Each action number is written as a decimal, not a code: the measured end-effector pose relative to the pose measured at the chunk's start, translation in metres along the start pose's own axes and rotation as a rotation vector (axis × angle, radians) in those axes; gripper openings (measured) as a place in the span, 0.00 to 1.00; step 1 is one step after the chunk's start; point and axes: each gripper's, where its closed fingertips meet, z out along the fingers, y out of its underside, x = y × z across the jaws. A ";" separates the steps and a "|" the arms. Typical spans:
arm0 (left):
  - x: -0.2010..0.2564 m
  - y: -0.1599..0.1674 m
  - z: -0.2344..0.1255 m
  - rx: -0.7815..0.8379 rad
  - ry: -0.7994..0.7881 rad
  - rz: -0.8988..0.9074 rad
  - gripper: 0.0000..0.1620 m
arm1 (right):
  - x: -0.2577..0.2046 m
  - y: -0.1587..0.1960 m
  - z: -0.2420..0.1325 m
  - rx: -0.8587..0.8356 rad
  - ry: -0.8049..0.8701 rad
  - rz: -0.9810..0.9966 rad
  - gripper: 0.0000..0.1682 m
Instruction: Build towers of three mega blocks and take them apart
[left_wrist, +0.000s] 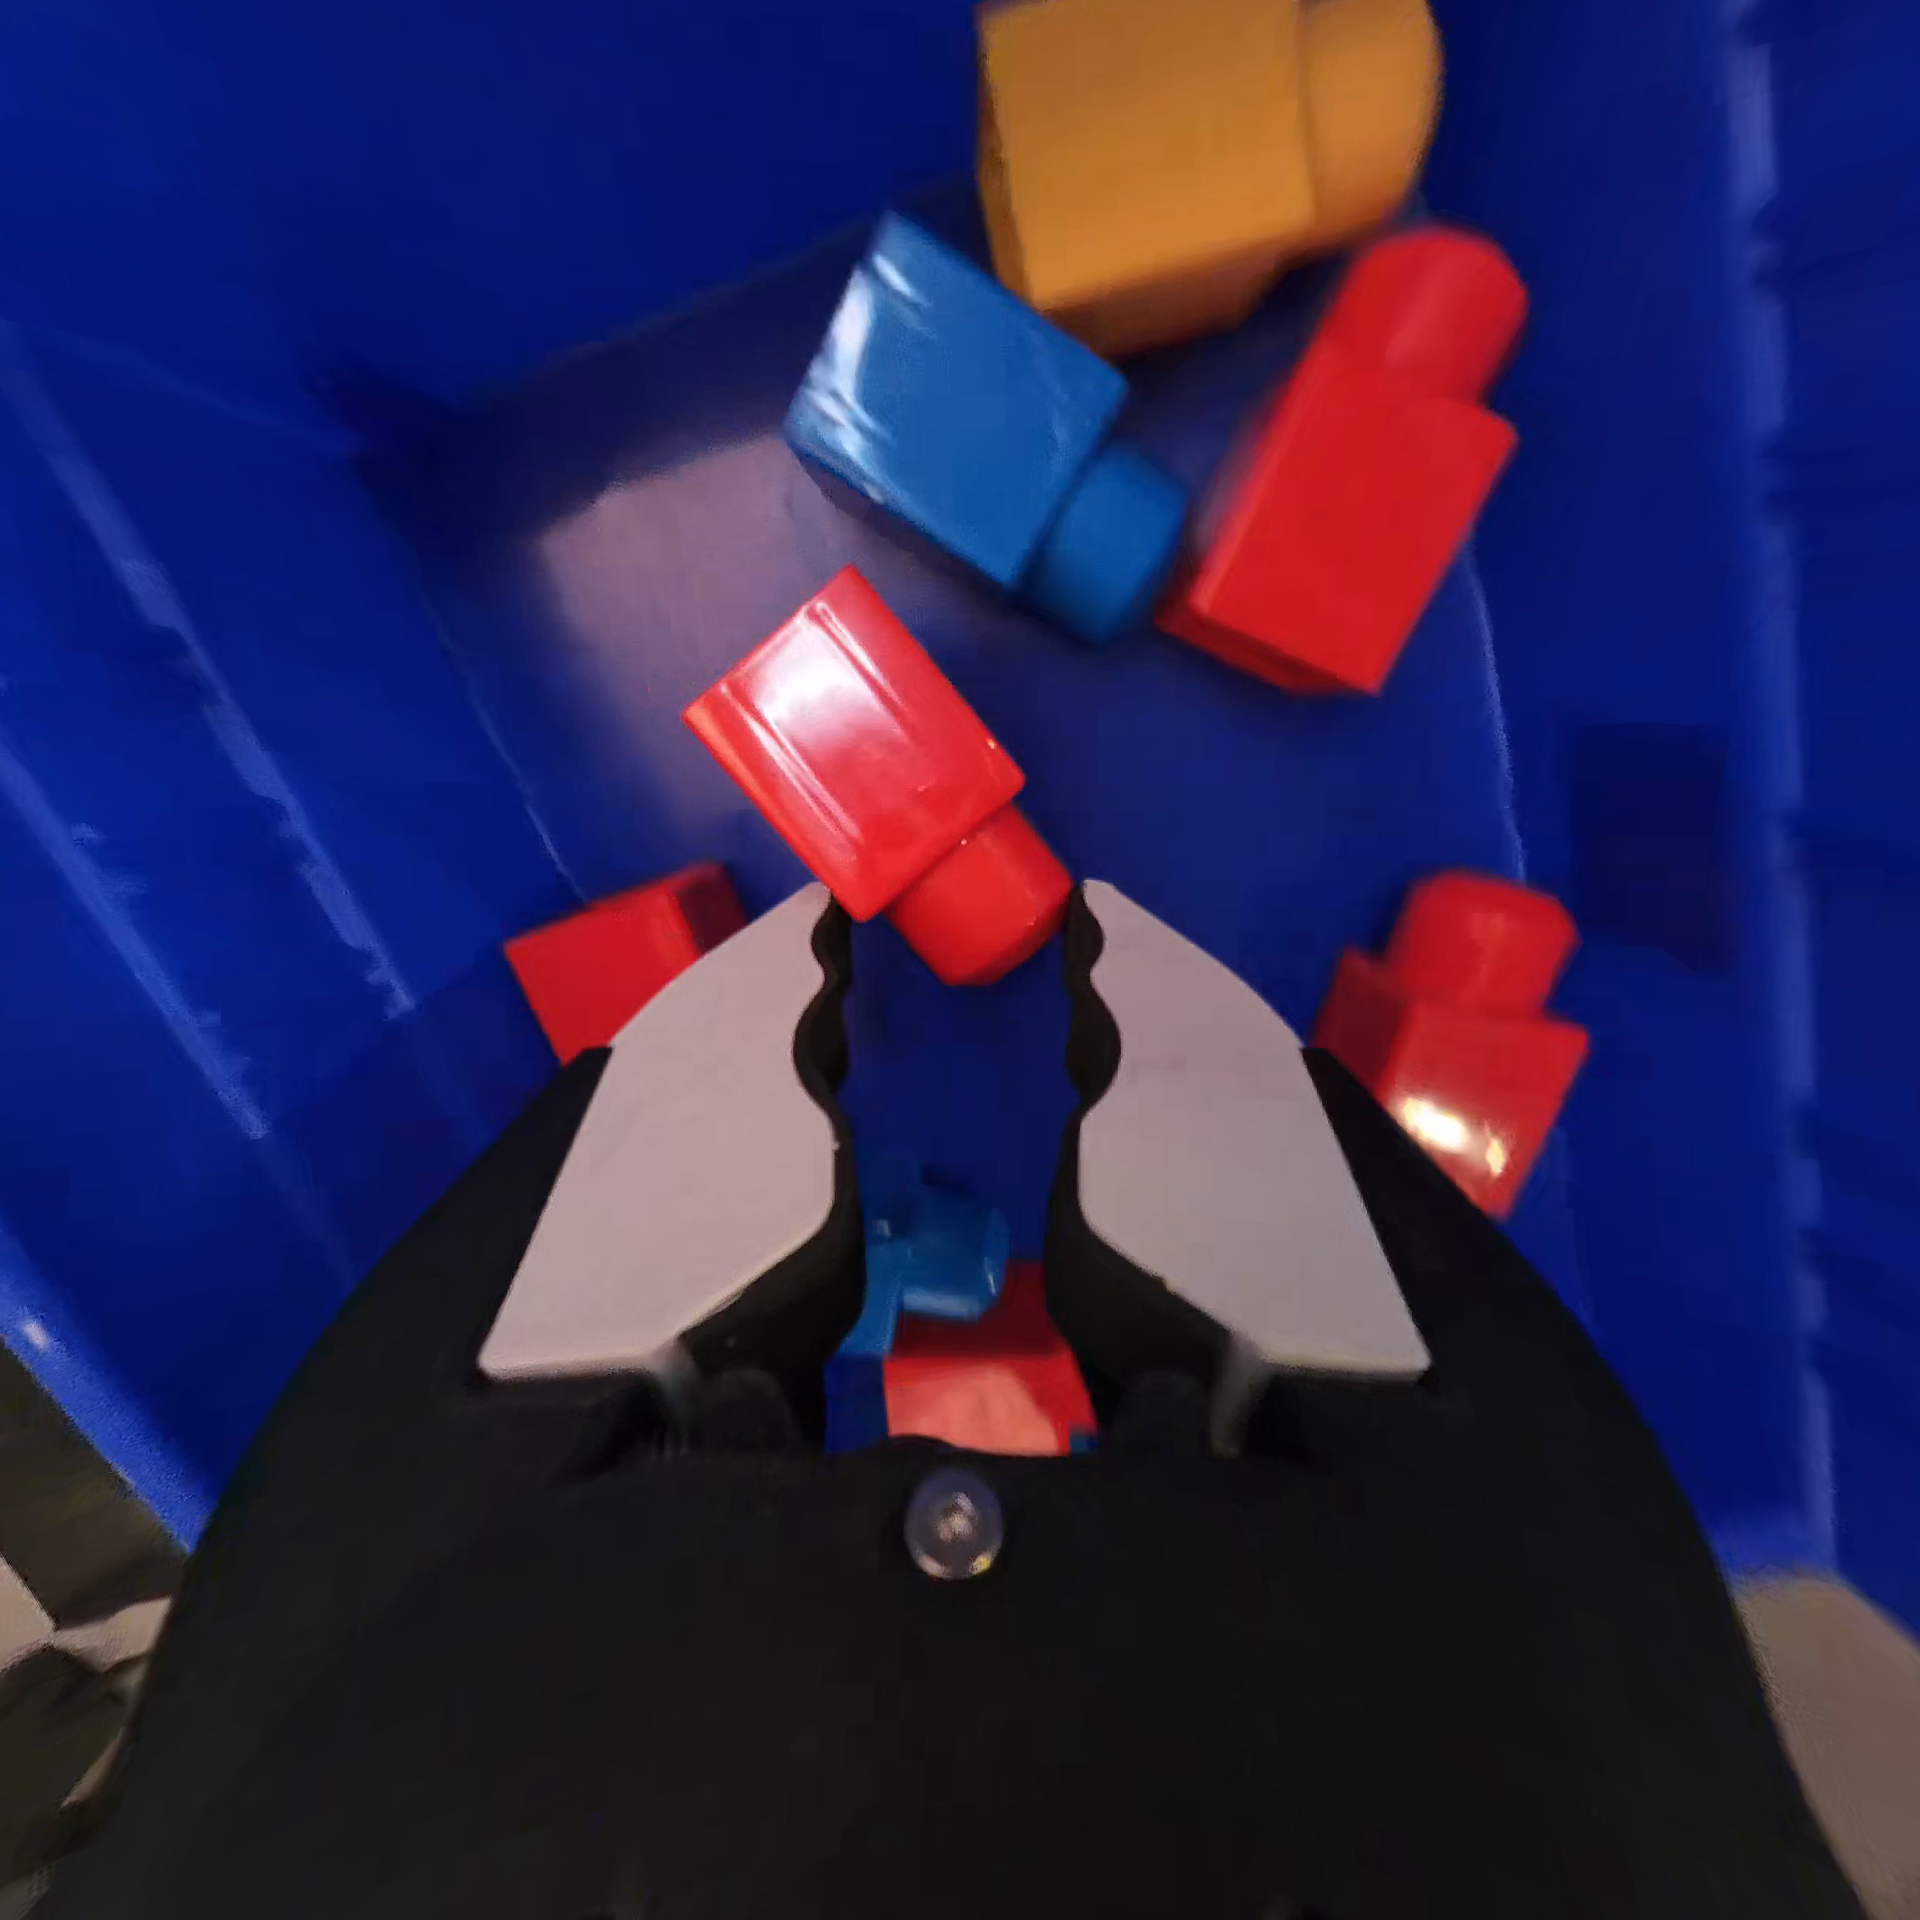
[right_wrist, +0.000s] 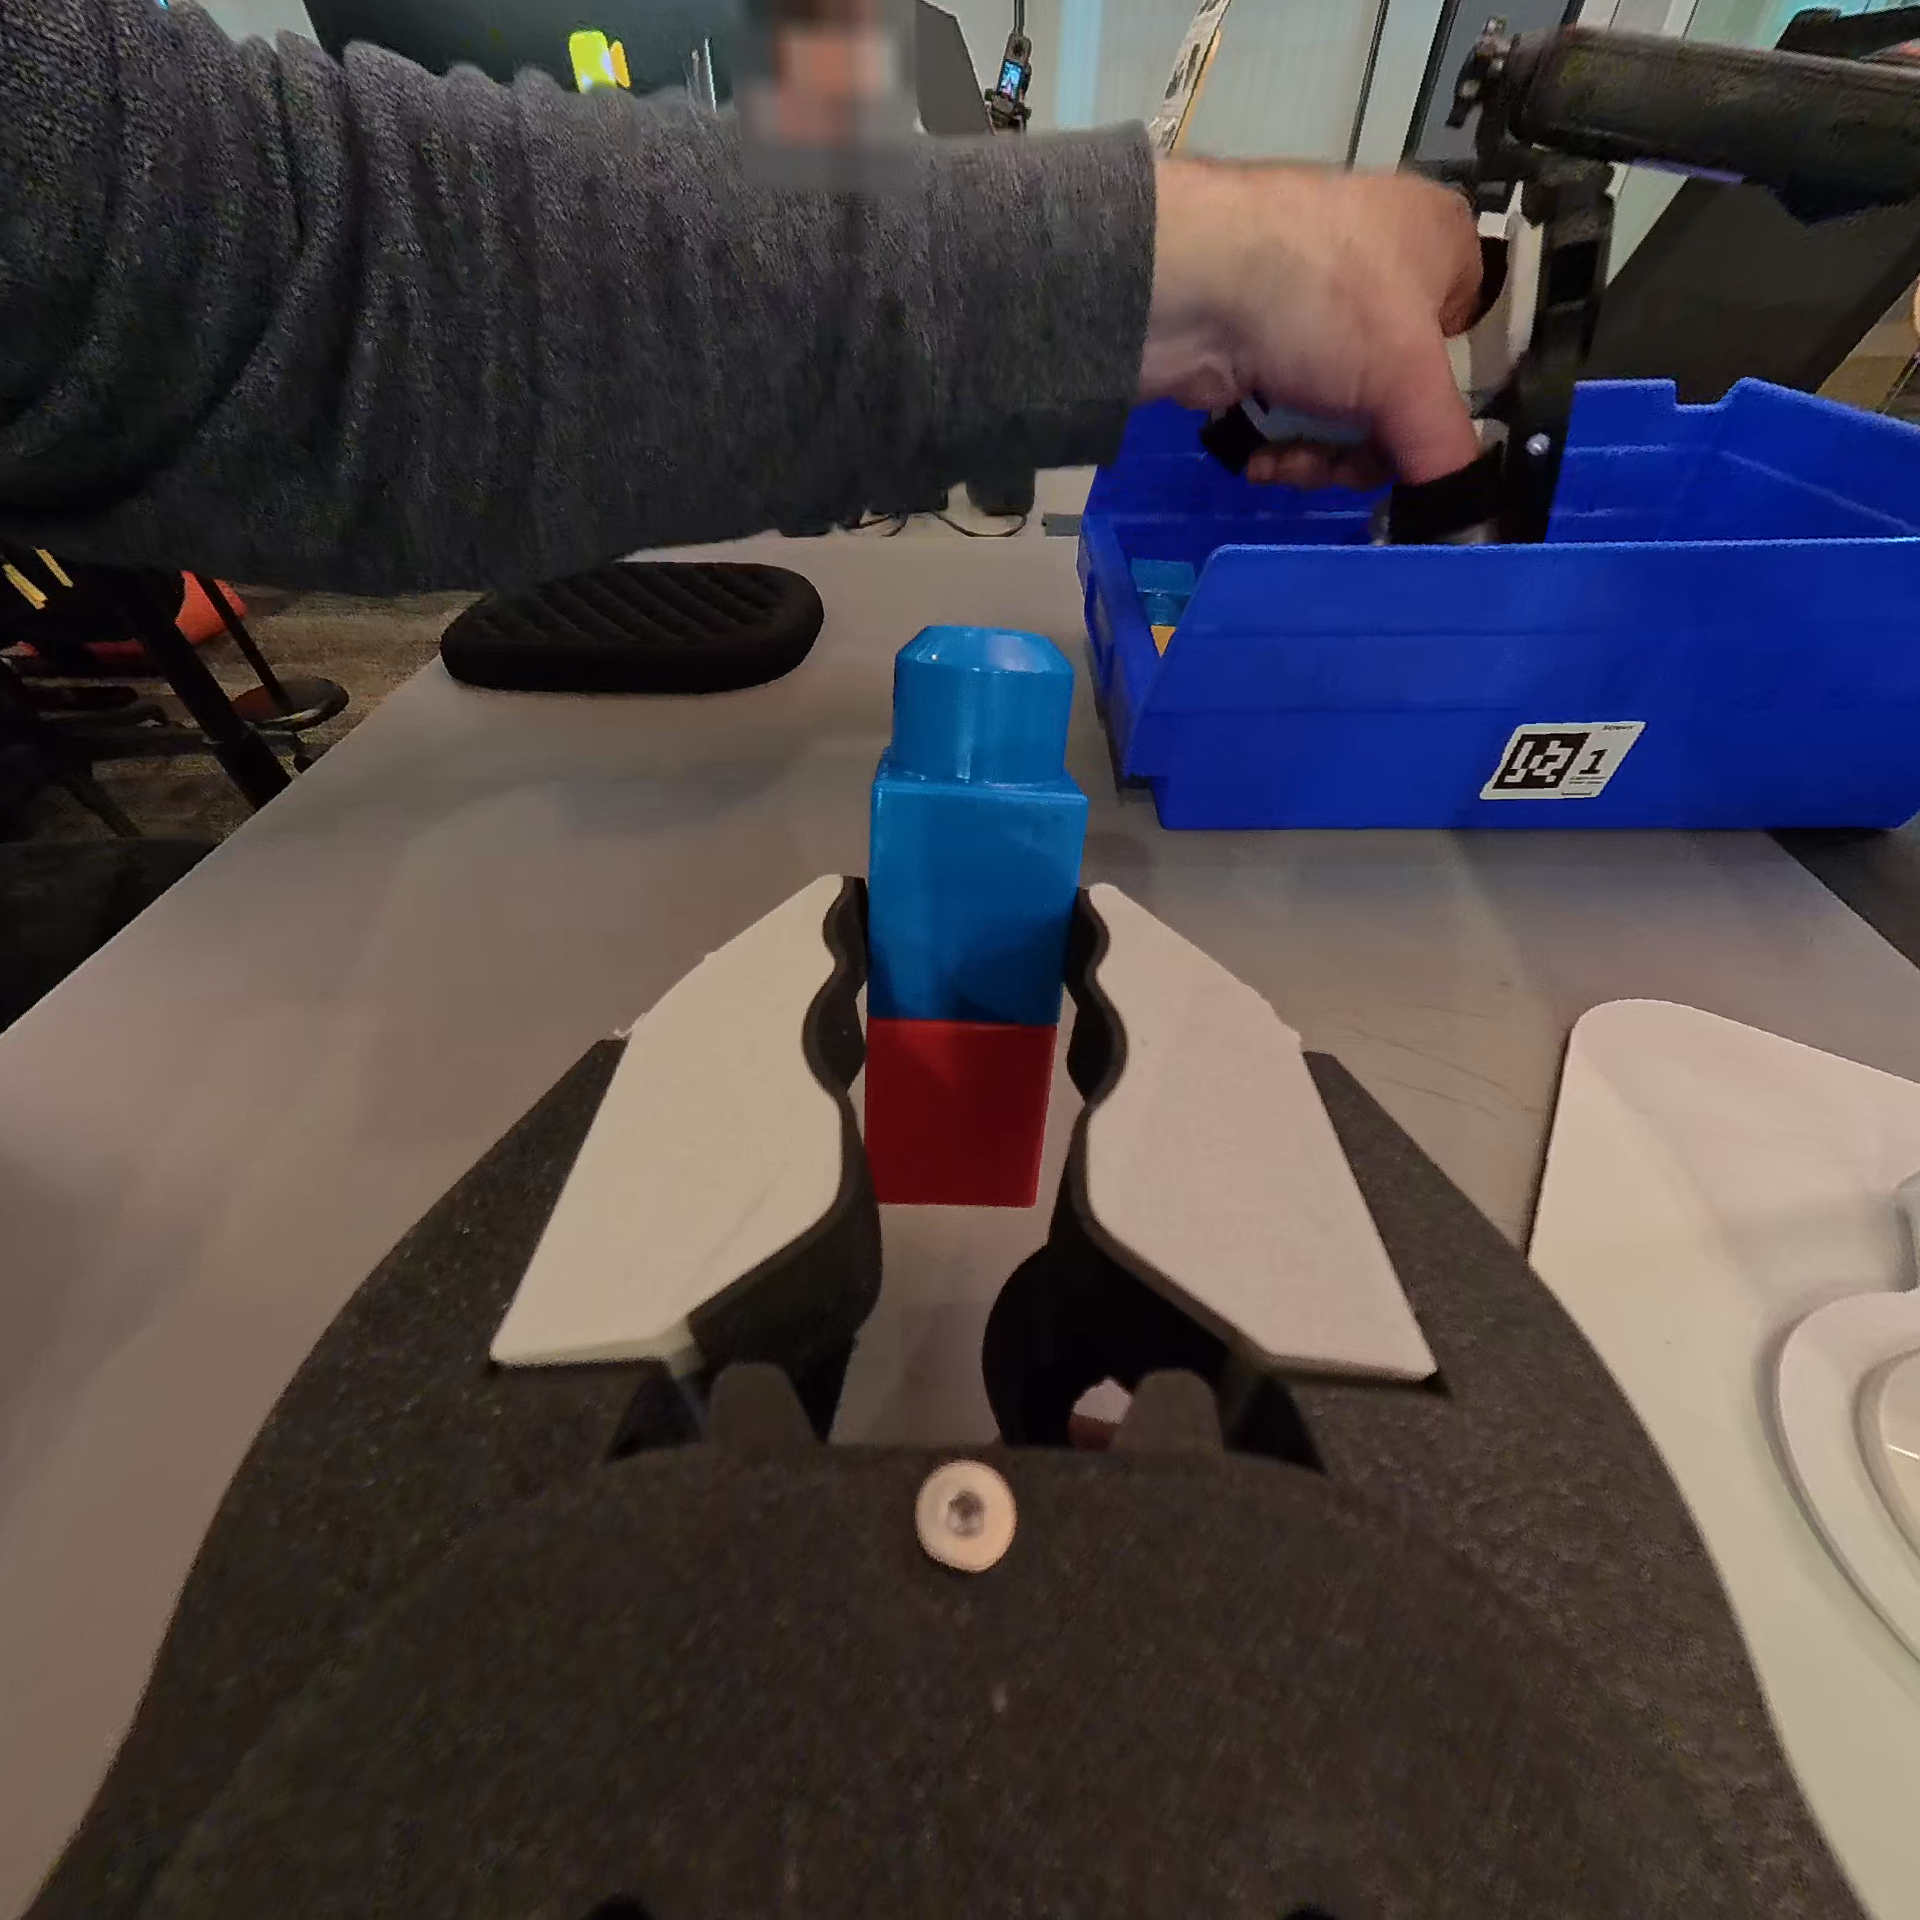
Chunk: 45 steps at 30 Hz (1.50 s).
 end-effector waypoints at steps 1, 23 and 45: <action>0.006 0.010 -0.004 -0.053 0.042 0.024 0.24 | 0.000 0.000 0.000 0.000 0.000 0.000 0.21; 0.022 0.057 -0.040 -0.594 0.191 0.296 0.30 | -0.001 0.001 0.001 -0.011 -0.011 -0.004 0.21; 0.027 0.028 -0.028 -0.161 0.019 0.214 0.22 | 0.000 0.001 0.001 -0.008 0.000 -0.005 0.21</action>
